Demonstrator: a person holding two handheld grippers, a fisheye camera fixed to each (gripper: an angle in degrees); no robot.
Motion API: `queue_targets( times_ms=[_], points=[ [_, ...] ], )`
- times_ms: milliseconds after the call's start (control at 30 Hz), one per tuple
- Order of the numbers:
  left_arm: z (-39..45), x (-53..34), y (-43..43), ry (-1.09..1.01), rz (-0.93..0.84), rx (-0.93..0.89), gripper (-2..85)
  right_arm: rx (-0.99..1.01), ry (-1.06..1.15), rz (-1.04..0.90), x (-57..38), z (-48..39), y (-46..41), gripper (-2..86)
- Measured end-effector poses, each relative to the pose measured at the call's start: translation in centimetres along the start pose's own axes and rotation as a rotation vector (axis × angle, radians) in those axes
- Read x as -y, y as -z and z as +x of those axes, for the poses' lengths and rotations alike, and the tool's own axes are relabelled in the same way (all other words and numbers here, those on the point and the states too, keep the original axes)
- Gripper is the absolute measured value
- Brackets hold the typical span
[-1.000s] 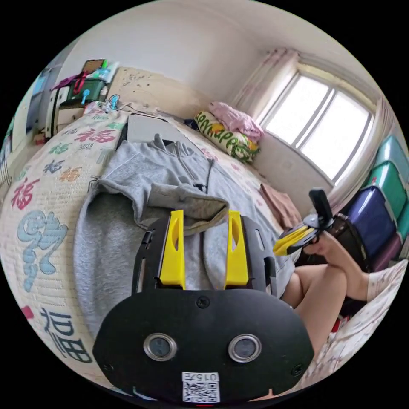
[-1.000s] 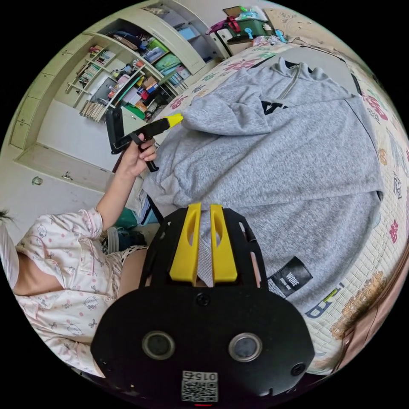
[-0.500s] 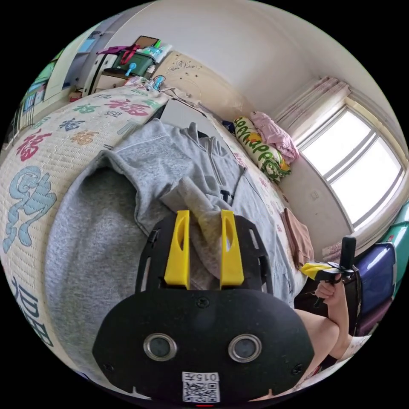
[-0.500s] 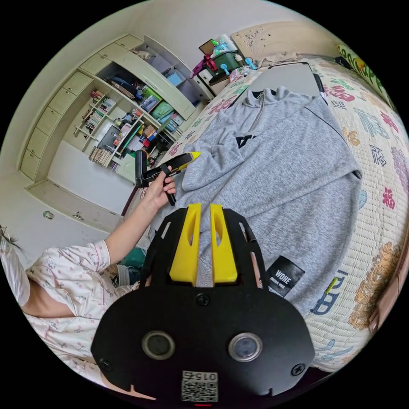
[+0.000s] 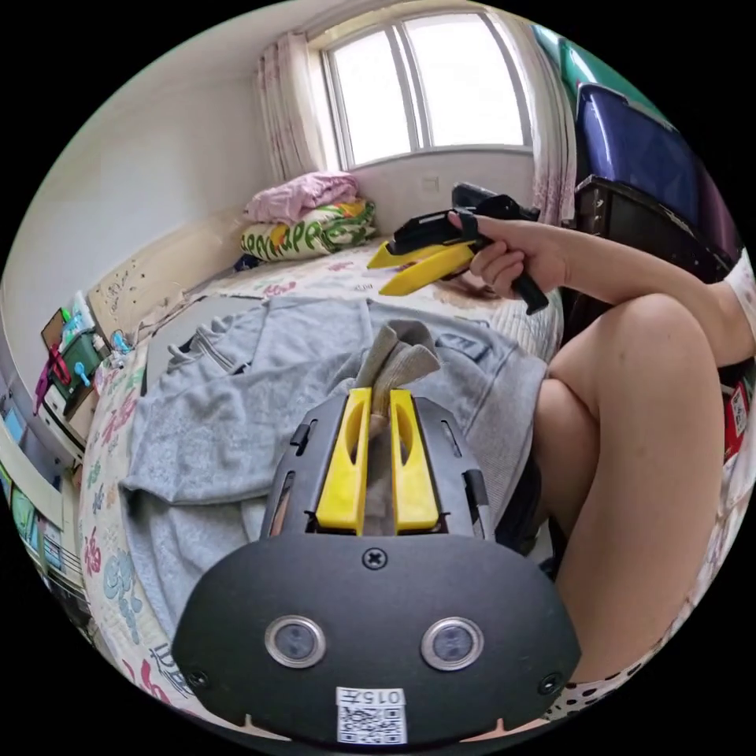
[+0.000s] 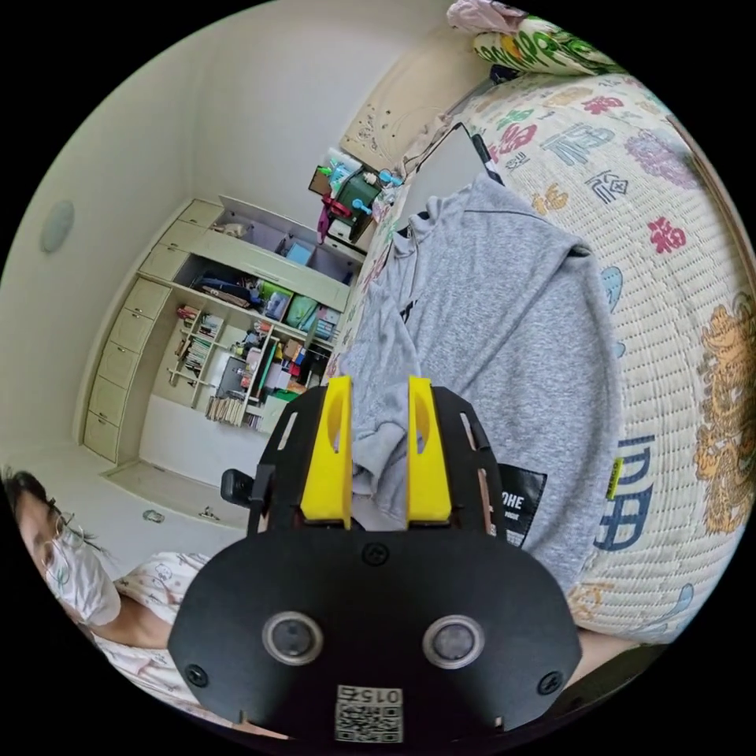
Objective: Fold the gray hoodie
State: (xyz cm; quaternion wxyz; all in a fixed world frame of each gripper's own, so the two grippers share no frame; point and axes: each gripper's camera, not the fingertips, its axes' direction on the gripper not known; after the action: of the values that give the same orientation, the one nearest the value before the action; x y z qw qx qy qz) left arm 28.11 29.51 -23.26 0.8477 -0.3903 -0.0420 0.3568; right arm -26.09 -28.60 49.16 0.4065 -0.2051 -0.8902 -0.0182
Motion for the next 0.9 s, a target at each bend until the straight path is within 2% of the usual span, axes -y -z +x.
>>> queue_targets(
  times_ms=[167, 333, 400, 467, 600, 700, 767, 800, 867, 900],
  points=[
    [-1.7, -0.8, 1.3, 0.041, 0.030, 0.003, 3.6, -0.150, 0.058, -0.223, -0.1, -4.7, -6.4, 13.5],
    [-2.6, 1.0, 2.6, -0.008, 0.043, 0.068, 3.7, -0.173, 0.129, -0.391, -1.6, -8.0, -11.7, 15.4],
    [-2.6, 2.0, 2.6, -0.063, 0.026, 0.088, 4.0, -0.110, 0.125, -0.410, -2.2, -8.3, -12.5, 13.4],
    [-3.4, 3.2, 3.0, -0.100, 0.025, 0.110, 4.6, -0.018, 0.114, -0.431, -3.1, -8.0, -13.2, 6.5],
    [-7.8, 5.0, 5.5, -0.035, 0.079, 0.026, 5.1, -0.143, 0.138, -0.409, -4.5, -8.6, -13.4, 2.0],
    [-15.6, 4.9, 10.0, 0.174, 0.254, -0.008, 3.8, -0.243, 0.150, -0.361, -6.0, -9.2, -13.3, 1.2],
    [-24.5, 2.9, 12.9, 0.468, 0.353, 0.064, 3.4, -0.286, 0.158, -0.366, -7.1, -9.2, -14.2, 0.9],
    [-27.0, 2.1, 13.4, 0.558, 0.363, 0.091, 3.6, -0.298, 0.159, -0.370, -7.4, -9.1, -14.5, 0.8],
    [-36.8, -1.5, 14.1, 0.907, 0.362, 0.133, 7.5, -0.323, 0.157, -0.384, -8.4, -8.5, -15.9, 0.7],
    [-39.1, -2.4, 14.0, 0.979, 0.358, 0.115, 8.7, -0.323, 0.156, -0.385, -8.7, -8.3, -16.2, 0.7]
  ],
)
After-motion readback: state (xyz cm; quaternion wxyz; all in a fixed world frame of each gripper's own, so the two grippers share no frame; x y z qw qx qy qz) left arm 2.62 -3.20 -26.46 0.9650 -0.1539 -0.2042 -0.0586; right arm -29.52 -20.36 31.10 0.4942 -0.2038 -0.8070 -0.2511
